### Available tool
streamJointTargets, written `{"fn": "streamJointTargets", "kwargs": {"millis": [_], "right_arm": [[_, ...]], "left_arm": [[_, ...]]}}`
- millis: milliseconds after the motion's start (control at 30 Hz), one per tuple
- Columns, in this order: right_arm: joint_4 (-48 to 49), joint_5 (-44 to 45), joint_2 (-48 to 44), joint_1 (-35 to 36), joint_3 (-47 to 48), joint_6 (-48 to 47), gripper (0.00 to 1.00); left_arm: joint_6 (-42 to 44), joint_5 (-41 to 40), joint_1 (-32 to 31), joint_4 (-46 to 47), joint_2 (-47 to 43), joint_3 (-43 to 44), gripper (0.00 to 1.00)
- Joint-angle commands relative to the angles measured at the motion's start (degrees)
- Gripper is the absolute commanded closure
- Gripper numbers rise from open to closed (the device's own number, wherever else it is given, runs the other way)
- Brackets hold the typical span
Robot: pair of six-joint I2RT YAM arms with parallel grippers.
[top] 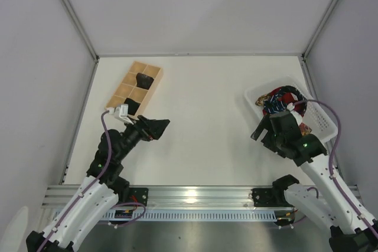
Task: Roll the ties
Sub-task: Grab a tie with the right arm
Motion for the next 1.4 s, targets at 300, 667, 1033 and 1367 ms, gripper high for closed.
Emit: {"fn": "streamJointTargets", "kwargs": {"millis": [300, 667, 1033, 1367], "right_arm": [[6.47, 6.73, 23.65, -16.49, 29.31, -20.35, 0.0], [37.68, 16.49, 34.49, -19.13, 23.26, -67.28, 0.23], [35.82, 15.52, 54.89, -19.92, 32.66, -87.68, 0.36], [41.89, 16.85, 59.03, -23.26, 29.86, -91.82, 0.34]], "left_arm": [[7.18, -1.71, -0.12, -34.39, -0.99, 18.5, 0.0], [9.41, 8.06, -0.03, -36.42, -5.91, 20.09, 0.0], [11.69, 5.17, -0.03, -33.61, -1.0, 22.2, 0.0], [13.01, 4.98, 1.2, -32.29, 5.16, 23.87, 0.0]]}}
